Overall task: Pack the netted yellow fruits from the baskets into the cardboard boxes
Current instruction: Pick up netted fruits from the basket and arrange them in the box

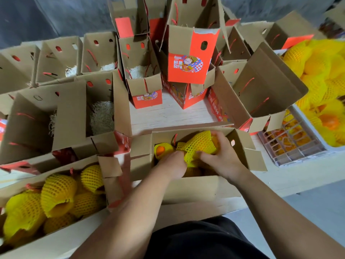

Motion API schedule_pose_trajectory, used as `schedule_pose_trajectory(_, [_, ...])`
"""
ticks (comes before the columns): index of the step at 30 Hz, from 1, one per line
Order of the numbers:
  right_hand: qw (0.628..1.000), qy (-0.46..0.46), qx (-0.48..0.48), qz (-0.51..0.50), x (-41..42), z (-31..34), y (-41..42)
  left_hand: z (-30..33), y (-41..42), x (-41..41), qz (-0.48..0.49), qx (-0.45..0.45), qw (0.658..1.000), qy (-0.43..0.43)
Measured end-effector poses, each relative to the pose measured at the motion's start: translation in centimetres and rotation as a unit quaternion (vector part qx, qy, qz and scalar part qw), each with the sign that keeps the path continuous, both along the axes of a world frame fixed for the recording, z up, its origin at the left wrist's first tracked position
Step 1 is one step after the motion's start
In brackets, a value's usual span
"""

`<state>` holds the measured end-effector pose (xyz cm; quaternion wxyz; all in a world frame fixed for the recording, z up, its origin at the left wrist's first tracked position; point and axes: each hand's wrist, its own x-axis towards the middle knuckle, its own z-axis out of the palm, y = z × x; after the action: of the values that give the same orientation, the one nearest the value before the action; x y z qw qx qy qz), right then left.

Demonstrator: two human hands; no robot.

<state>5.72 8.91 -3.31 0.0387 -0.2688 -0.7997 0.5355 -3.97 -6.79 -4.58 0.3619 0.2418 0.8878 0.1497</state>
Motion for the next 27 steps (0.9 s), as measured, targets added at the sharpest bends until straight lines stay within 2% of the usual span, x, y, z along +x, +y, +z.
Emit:
schedule_pose_trajectory(3, [0.996,-0.05,-0.024,0.068,-0.4,0.2,0.0,0.7,-0.4,-0.1,-0.027,-0.004,1.0,-0.016])
schedule_pose_trajectory(6, [0.989,-0.063,-0.065,0.114,-0.8,0.6,-0.2,2.6,-1.1,-0.3,-0.069,-0.007,0.998,-0.008])
schedule_pose_trajectory(7, [0.986,-0.065,-0.078,0.13,-0.9,0.7,-0.3,3.3,-1.6,-0.3,-0.092,-0.008,0.995,0.028])
schedule_pose_trajectory(9, [0.98,-0.065,-0.095,0.164,-0.9,0.7,-0.3,4.1,-3.2,-0.3,-0.097,0.038,0.975,0.196])
schedule_pose_trajectory(10, [0.977,-0.066,-0.103,0.173,-1.0,0.8,-0.5,4.4,-4.2,-0.2,-0.06,0.095,0.952,0.285])
schedule_pose_trajectory(11, [0.976,-0.068,-0.109,0.177,-1.3,0.8,-0.8,4.5,-5.2,-0.1,-0.01,0.15,0.929,0.338])
schedule_pose_trajectory(12, [0.974,-0.073,-0.114,0.18,-1.7,0.9,-1.2,4.4,-6.0,0.0,0.038,0.182,0.917,0.352])
schedule_pose_trajectory(14, [0.968,-0.107,-0.102,0.204,-2.7,0.8,-2.5,3.3,-6.9,0.2,0.069,0.163,0.934,0.31])
schedule_pose_trajectory(17, [0.941,-0.174,-0.024,0.29,-4.4,0.2,-4.4,1.3,-6.7,0.8,0.055,0.133,0.959,0.244])
schedule_pose_trajectory(20, [0.907,-0.2,0.102,0.357,-5.2,-0.3,-5.5,0.6,-6.5,0.7,0.079,0.161,0.95,0.255])
schedule_pose_trajectory(23, [0.879,-0.218,0.195,0.377,-6.0,0.0,-5.8,0.2,-6.6,0.8,0.093,0.18,0.945,0.255])
schedule_pose_trajectory(27, [0.808,-0.282,0.316,0.409,-6.7,0.1,-7.2,0.1,-6.7,1.4,0.119,0.19,0.941,0.253])
